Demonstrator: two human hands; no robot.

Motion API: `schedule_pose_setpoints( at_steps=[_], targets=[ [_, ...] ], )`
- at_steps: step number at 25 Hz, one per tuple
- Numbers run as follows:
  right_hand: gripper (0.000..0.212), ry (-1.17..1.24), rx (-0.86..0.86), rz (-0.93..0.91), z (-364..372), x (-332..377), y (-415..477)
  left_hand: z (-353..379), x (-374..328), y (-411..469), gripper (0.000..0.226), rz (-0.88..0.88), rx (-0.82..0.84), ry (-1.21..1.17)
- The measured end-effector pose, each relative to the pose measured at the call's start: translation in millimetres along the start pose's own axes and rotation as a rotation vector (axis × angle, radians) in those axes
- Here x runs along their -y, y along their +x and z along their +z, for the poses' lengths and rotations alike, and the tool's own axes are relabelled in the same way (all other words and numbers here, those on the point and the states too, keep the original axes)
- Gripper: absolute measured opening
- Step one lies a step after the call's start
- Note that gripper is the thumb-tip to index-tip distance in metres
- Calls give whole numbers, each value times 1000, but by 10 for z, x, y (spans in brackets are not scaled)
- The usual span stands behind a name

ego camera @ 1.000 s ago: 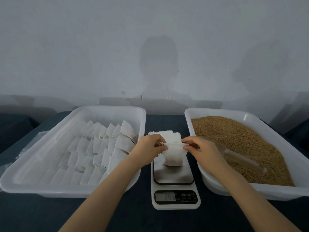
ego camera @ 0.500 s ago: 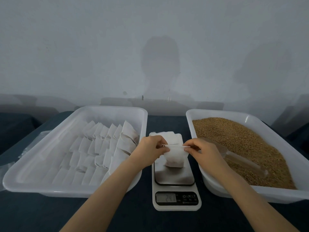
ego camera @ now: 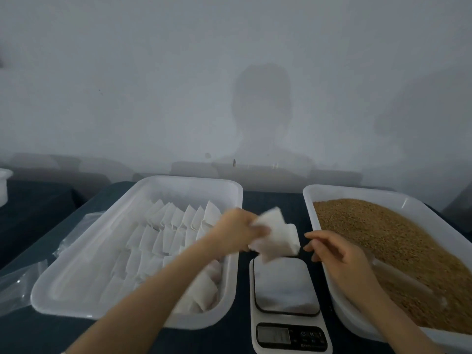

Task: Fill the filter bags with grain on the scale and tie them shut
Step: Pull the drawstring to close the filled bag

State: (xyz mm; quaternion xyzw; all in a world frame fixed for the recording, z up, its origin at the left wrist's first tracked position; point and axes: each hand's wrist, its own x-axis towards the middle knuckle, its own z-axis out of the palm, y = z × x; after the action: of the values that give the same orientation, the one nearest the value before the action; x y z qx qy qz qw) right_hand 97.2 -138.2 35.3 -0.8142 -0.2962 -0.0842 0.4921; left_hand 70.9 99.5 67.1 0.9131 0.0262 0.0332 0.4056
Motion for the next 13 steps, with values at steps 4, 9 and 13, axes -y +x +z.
schedule_pose_setpoints(
  at_steps=[4,9,13],
  targets=[
    [22,20,4,79,-7,18,15,-957,460,370,22,-209,-380,-208],
    [32,-21,-2,127,-109,1,30,-1604,1307,852,26,-424,-519,100],
    [63,-76,119,205,25,46,185,-1633,1834,1005,29,-533,-451,258]
  ],
)
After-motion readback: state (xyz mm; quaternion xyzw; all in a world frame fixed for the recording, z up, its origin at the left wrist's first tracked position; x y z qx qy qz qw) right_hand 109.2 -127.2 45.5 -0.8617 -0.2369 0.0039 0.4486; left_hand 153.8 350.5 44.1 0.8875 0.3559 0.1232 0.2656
